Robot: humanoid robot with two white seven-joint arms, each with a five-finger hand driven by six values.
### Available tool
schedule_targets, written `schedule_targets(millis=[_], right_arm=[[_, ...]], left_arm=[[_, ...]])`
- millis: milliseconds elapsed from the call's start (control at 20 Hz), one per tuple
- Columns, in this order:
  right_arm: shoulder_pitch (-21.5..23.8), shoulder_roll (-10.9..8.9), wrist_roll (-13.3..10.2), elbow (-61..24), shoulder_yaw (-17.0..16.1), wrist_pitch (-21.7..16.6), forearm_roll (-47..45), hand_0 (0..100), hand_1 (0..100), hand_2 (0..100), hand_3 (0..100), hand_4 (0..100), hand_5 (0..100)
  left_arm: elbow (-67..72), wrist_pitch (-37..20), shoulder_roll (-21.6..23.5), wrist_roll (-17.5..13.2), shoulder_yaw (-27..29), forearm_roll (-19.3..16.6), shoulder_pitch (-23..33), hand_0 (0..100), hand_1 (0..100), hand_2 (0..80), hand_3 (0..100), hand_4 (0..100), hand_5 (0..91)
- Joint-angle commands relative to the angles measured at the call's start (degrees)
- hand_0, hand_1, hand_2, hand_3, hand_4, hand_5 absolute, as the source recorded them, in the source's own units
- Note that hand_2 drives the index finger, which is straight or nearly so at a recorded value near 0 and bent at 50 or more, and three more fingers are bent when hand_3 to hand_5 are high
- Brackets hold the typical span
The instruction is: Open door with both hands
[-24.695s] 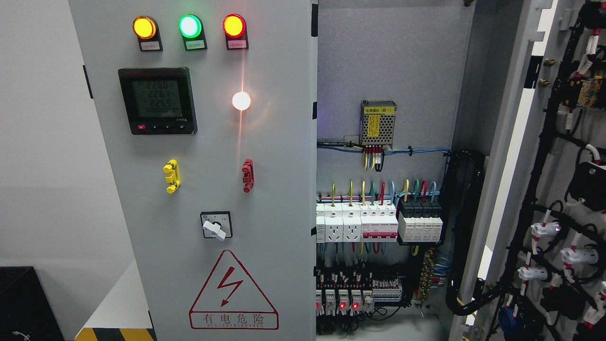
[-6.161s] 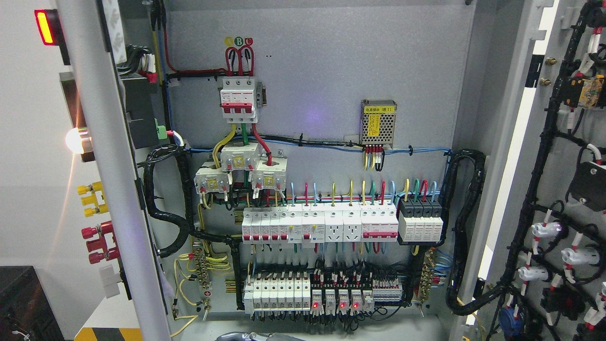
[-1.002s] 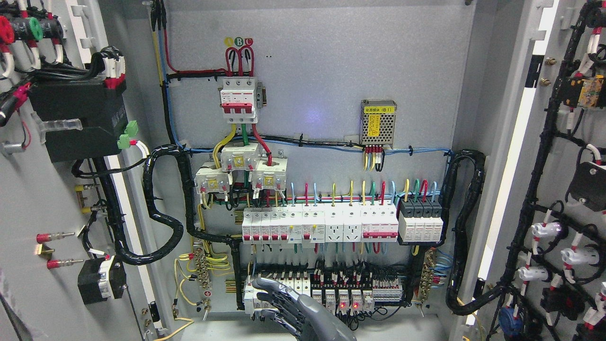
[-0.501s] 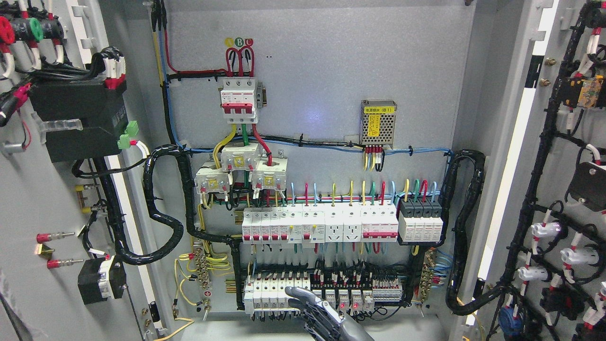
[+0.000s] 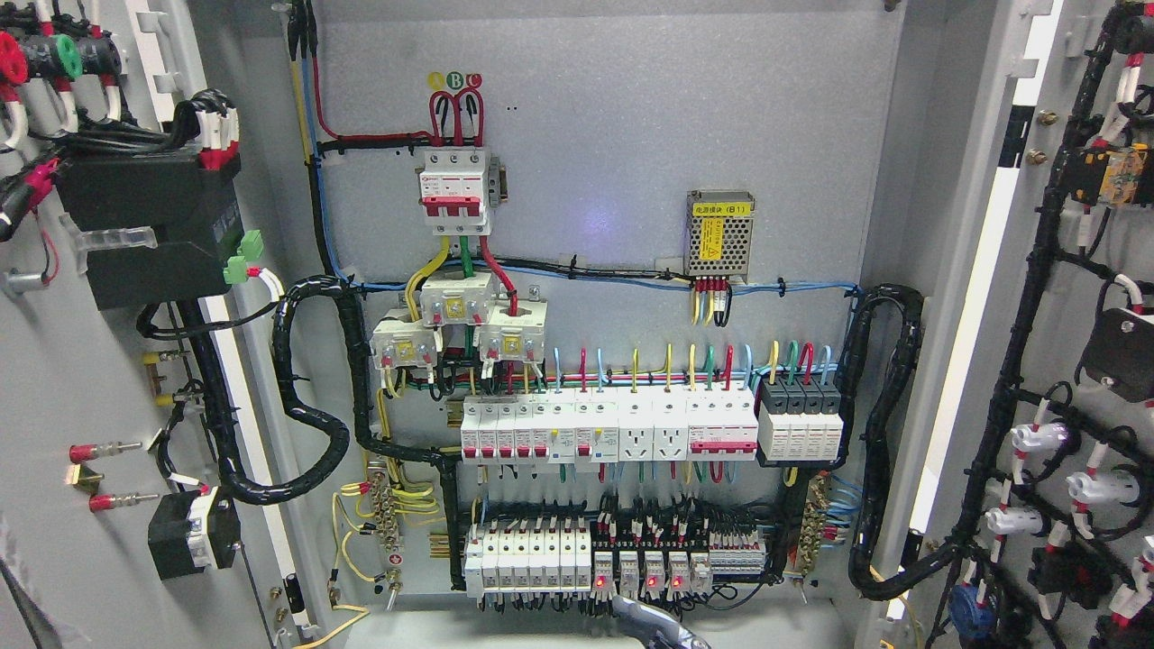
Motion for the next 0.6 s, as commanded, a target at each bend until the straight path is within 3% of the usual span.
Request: schedule_targets(millis=[0, 200, 551], right_arm=[[7.04, -5.51, -0.01, -4.47, -2.36, -4.75, 0.0, 19, 0, 0, 0, 0, 0], [10.55, -5.6, -0.1, -5.7, -5.7, -6.43, 0.0, 19, 0, 0, 0, 0, 0], [13.81, -5.6, -0.1, -5.7, -11.06, -10.12, 0.0, 19, 0, 0, 0, 0, 0]], left_arm=[[-22.71, 0.01, 6.87, -0.12, -7.26, 0.79, 0.52, 0, 0, 0.0, 0, 0, 0.0], [-27.37, 0.01, 7.48, -0.12, -7.26, 1.14, 0.52, 0, 0, 0.0, 0, 0, 0.0], [-33.44, -0.08, 10.38, -0.12, -7.26, 7.11, -0.79, 0, 0, 0.0, 0, 0, 0.0]])
